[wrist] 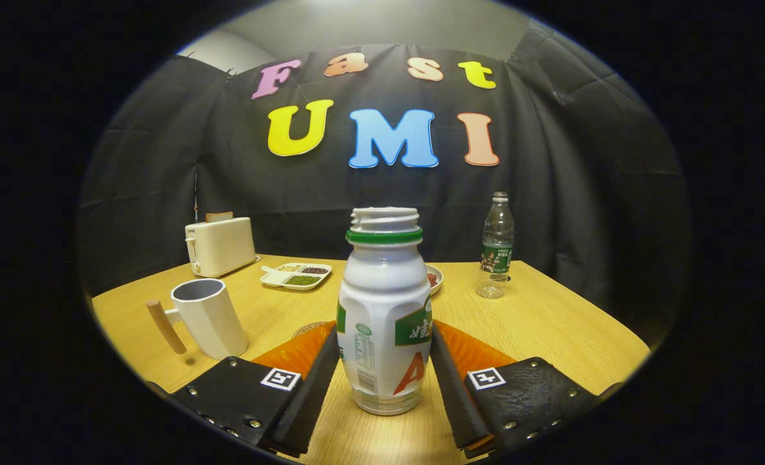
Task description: Take the bottle from table, then pour the juice into the cup, finally place the bottle on the coaster
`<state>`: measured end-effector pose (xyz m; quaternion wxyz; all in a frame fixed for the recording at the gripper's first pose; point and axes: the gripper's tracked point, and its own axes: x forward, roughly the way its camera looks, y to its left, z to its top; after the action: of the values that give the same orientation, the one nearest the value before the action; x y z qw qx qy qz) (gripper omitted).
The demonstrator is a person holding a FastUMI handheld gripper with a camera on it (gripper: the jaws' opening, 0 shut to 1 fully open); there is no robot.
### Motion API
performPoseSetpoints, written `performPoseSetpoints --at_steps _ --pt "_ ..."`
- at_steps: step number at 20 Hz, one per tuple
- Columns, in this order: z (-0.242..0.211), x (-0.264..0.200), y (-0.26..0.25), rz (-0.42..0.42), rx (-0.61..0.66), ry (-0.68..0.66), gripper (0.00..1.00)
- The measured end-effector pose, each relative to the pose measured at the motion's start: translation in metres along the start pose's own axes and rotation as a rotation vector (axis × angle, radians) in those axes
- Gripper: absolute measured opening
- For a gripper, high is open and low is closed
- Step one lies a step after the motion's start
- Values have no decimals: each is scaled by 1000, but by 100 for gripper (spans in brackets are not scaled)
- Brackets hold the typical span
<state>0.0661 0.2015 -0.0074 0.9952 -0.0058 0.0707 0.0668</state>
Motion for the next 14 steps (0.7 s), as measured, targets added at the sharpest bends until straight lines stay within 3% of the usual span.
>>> performPoseSetpoints --at_steps 7,8,14 --pt "0 1 -2 -13 -28 3 72" --pt "3 2 -5 -22 -29 1 66" --pt "18 6 1 -62 -173 -10 66"
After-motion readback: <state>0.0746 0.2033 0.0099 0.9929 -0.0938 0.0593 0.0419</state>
